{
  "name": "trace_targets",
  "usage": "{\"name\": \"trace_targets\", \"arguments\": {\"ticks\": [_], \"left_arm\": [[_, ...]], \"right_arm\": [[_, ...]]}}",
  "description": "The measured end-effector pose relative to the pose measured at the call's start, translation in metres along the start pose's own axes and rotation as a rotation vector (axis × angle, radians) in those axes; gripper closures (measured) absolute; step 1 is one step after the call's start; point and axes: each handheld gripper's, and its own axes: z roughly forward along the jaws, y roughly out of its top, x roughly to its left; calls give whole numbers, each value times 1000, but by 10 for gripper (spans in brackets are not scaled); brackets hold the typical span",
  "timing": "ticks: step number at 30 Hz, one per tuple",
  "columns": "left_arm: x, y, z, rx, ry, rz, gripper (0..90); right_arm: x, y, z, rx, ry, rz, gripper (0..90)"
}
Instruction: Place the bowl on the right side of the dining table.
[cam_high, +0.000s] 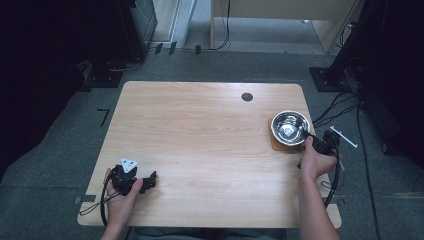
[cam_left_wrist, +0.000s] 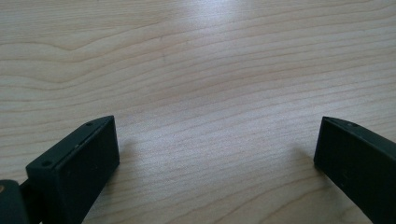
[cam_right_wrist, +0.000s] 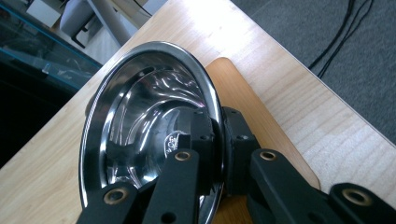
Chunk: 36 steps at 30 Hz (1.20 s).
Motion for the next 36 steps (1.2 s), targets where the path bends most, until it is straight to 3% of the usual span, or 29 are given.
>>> {"name": "trace_targets", "arguments": {"ticks": [8, 17, 21, 26, 27, 28, 29, 31, 34, 35, 36], "left_arm": [[0, 0, 0, 0, 0, 0, 0], [0, 0, 0, 0, 0, 0, 0], [0, 0, 0, 0, 0, 0, 0], [0, 0, 0, 0, 0, 0, 0], [0, 0, 0, 0, 0, 0, 0], [0, 0, 0, 0, 0, 0, 0], [0, 0, 0, 0, 0, 0, 0], [0, 0, 0, 0, 0, 0, 0], [0, 0, 0, -1, 0, 0, 0], [0, 0, 0, -1, 0, 0, 0], [0, 0, 0, -1, 0, 0, 0]], "right_arm": [[-4, 2, 1, 15, -3, 61, 850], [-8, 3, 0, 7, -4, 79, 831], [-10, 1, 0, -4, 6, 74, 763], [-12, 0, -1, -33, 24, -10, 581], [-12, 0, -1, -33, 24, -10, 581], [-11, -1, -2, -43, 19, -43, 495], [-11, -1, -2, -43, 19, -43, 495], [-8, -2, -5, -44, 12, -80, 393], [-6, -4, -7, -45, -5, -111, 362], [-3, -5, -9, -39, -38, -156, 342], [-2, -6, -10, -38, -43, -168, 338]]}}
